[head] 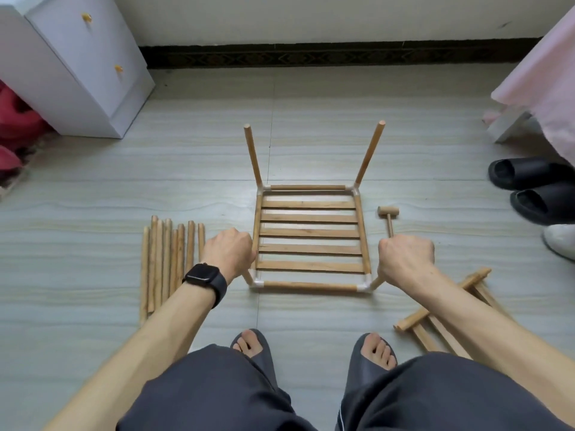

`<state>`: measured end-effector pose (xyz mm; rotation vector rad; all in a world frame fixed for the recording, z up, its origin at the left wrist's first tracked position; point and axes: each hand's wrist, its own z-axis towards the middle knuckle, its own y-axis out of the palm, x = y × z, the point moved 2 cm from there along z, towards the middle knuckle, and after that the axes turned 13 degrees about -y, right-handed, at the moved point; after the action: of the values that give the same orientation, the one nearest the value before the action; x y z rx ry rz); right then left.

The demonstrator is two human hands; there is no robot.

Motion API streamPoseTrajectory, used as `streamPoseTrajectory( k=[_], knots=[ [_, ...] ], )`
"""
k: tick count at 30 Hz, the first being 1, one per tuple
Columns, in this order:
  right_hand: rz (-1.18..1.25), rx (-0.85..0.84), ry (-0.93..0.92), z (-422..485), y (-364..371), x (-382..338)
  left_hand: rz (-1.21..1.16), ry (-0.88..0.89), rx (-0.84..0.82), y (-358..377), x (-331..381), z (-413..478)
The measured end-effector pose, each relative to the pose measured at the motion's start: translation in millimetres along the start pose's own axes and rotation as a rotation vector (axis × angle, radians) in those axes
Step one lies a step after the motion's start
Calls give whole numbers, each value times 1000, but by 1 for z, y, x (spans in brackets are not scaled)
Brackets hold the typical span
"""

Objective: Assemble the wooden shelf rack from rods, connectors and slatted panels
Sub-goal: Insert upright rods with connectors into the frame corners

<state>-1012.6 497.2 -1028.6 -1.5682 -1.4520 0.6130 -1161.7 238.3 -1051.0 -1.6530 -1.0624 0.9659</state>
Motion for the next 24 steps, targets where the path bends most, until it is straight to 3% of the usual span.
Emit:
streamPoseTrajectory(
  k=[2, 5, 7, 8, 11, 17, 20, 24],
  knots=[
    [-92, 37, -12, 3, 1, -12, -192, -2, -84, -3, -7, 2],
    [-130, 158, -136, 18, 3, -42, -906, -150, -257, -2, -36, 0],
    [-70, 134, -234, 35, 8, -69, -1268, -360, -205, 14, -66, 0],
    [-40, 103, -277, 46, 12, -83, -1321, -463, -154, 28, -83, -4],
    [34, -28, -401, 78, 31, -125, -1037, -620, -134, 83, -130, -27],
    [66, -223, -545, 112, 72, -194, -531, -898, -400, 180, -179, -84],
    [84, -315, -582, 113, 90, -211, -522, -937, -486, 203, -188, -94],
    [25, -295, -597, 114, 100, -212, -572, -897, -482, 213, -190, -87]
  ],
)
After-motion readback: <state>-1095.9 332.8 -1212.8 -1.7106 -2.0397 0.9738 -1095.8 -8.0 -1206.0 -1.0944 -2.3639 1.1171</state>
